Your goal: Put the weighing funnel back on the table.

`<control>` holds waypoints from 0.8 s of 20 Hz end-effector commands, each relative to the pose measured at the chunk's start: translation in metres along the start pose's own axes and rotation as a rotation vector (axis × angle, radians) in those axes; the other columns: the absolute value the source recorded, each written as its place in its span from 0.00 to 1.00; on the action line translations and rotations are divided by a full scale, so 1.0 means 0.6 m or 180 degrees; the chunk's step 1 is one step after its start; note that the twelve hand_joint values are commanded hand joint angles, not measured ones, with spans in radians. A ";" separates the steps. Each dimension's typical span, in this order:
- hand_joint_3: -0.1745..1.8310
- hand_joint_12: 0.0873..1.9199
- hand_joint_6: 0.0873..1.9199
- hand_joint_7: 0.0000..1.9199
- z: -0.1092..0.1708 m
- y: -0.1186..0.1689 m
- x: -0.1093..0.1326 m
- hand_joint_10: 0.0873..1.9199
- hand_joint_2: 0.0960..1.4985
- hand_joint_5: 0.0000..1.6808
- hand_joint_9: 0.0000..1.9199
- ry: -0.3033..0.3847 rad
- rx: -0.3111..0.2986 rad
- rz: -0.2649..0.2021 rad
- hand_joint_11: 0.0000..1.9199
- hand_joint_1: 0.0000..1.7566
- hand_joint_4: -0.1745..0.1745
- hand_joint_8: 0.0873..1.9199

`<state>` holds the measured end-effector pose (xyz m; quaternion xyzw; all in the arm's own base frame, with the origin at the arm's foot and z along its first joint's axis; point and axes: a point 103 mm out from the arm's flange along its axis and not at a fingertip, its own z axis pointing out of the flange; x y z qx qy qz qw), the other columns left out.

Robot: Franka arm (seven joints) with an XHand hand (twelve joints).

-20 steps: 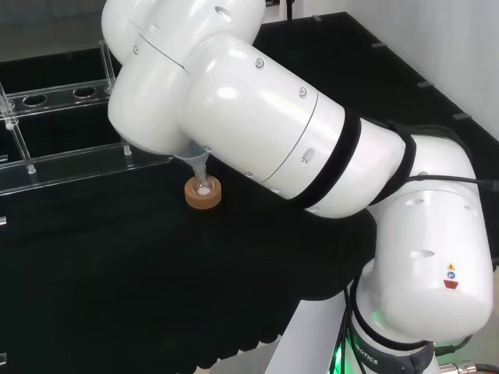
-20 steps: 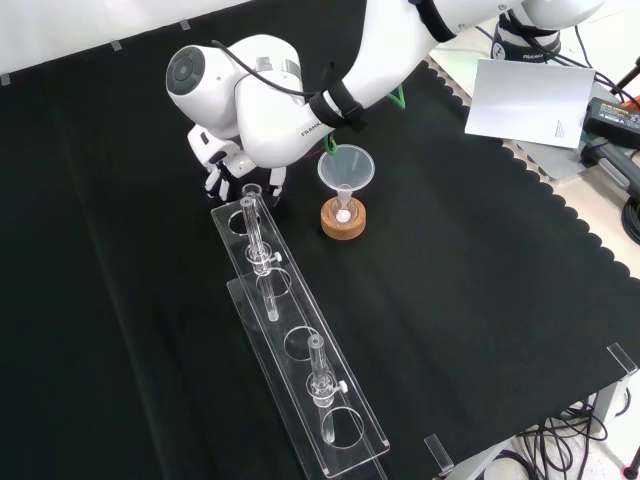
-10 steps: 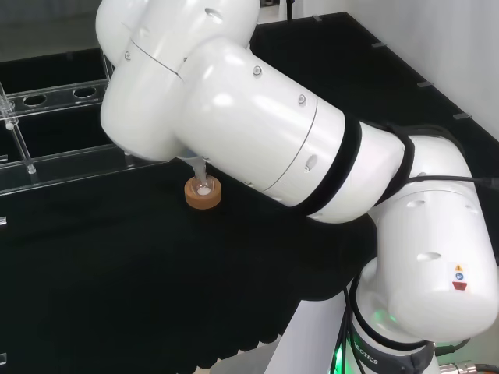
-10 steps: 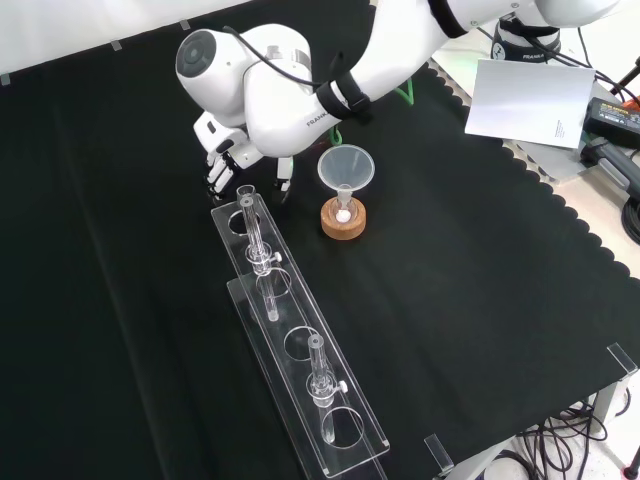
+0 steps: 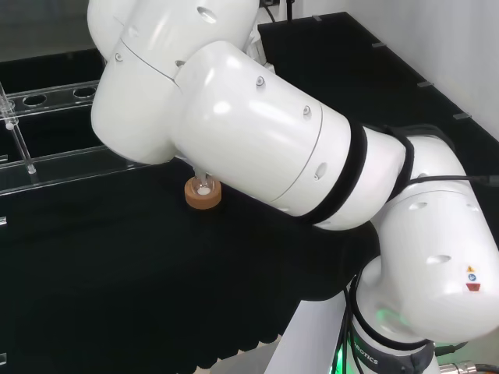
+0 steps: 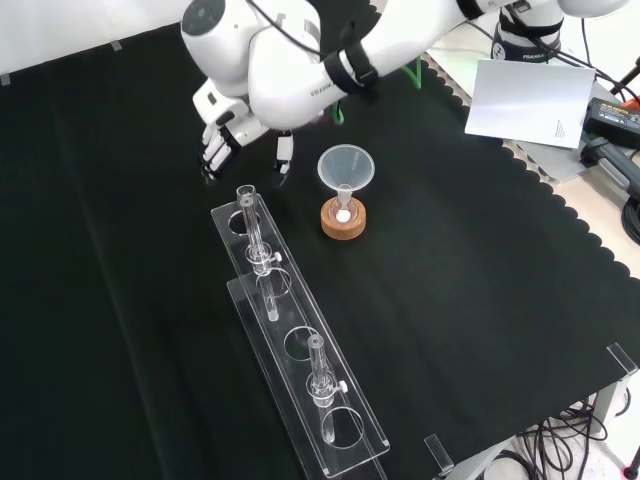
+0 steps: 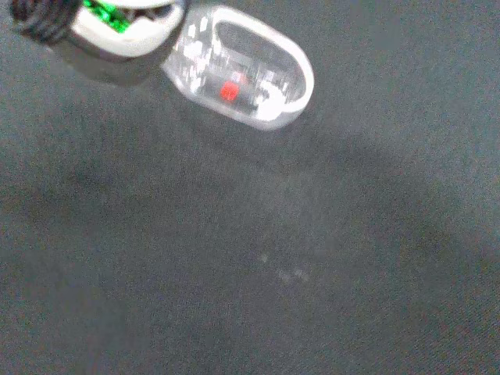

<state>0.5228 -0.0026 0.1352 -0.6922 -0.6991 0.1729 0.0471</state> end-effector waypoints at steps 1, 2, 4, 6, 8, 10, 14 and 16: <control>0.25 0.61 0.17 0.18 -0.062 -0.045 -0.002 0.22 0.39 0.24 0.37 0.0023 0.0046 0.0032 0.29 0.46 0.42 0.33; 0.25 0.61 0.16 0.18 -0.067 -0.049 -0.005 0.22 0.39 0.24 0.36 0.0025 0.0046 0.0047 0.28 0.46 0.42 0.33; 0.25 0.62 0.15 0.18 -0.082 -0.061 -0.008 0.23 0.39 0.24 0.35 0.0038 0.0040 0.0072 0.27 0.46 0.43 0.33; 0.25 0.62 0.15 0.18 -0.096 -0.071 -0.009 0.23 0.39 0.24 0.35 0.0042 0.0017 0.0088 0.27 0.46 0.43 0.33; 0.25 0.63 0.14 0.18 -0.109 -0.083 -0.011 0.23 0.39 0.24 0.34 0.0049 -0.0013 0.0101 0.26 0.45 0.43 0.33; 0.25 0.63 0.13 0.18 -0.120 -0.095 -0.014 0.23 0.39 0.24 0.34 0.0066 -0.0041 0.0109 0.26 0.45 0.43 0.33; 0.25 0.64 0.13 0.18 -0.140 -0.122 -0.018 0.24 0.39 0.24 0.34 0.0056 -0.0086 0.0152 0.25 0.45 0.43 0.33; 0.25 0.64 0.12 0.18 -0.149 -0.134 -0.018 0.24 0.39 0.24 0.33 0.0052 -0.0114 0.0163 0.25 0.45 0.43 0.32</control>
